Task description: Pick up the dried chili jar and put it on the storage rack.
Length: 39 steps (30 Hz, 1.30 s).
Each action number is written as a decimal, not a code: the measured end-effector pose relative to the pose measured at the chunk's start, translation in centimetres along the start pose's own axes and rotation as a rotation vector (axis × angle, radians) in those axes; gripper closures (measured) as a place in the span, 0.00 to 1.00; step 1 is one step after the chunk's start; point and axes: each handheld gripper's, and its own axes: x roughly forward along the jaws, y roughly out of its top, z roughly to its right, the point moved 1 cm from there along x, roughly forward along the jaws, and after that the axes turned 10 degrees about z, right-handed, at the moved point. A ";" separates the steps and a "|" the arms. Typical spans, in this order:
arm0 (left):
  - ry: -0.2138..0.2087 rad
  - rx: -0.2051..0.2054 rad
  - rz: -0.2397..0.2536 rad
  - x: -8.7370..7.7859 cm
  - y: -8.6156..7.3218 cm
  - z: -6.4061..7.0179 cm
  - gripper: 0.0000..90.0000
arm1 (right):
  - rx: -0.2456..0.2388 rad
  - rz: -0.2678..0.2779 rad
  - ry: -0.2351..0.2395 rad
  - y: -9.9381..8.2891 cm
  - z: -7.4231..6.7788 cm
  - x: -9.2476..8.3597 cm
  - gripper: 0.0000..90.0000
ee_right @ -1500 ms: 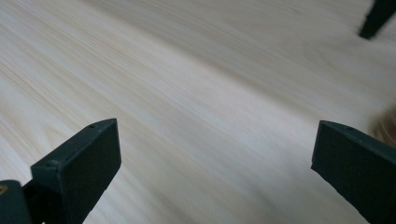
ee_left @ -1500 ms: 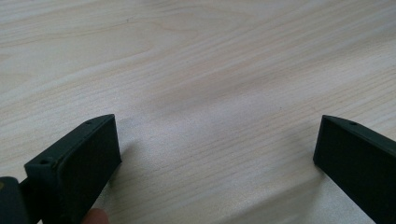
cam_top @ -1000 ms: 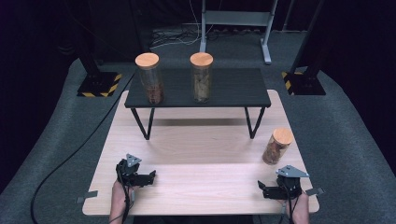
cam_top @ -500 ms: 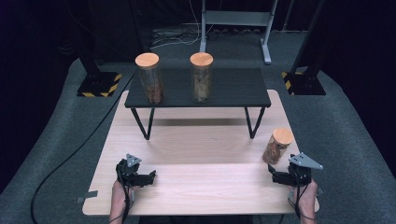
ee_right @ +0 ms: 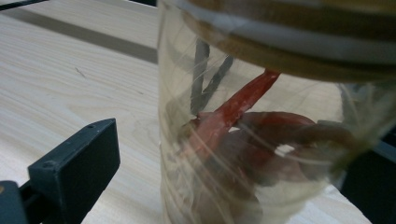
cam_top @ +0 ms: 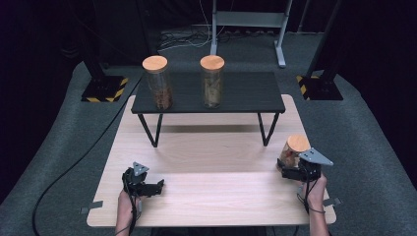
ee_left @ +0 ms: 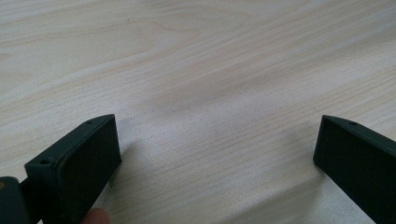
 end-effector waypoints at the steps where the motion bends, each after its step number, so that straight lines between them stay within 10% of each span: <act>1: 0.000 0.000 0.000 0.0 0.0 0.0 0.00 | 0.004 -0.003 -0.005 -0.1 0.1 0.2 0.00; 9: 0.000 0.000 0.000 0.0 0.0 0.0 0.00 | 0.033 0.005 -0.003 -0.5 0.3 0.8 0.00; 16: 0.000 0.001 0.000 0.0 0.0 0.0 0.00 | 0.059 0.022 -0.029 -0.8 0.5 0.5 0.26; 39: 0.000 0.000 0.000 0.0 0.0 0.0 0.00 | 0.084 0.042 -0.020 -0.2 0.7 -0.6 0.27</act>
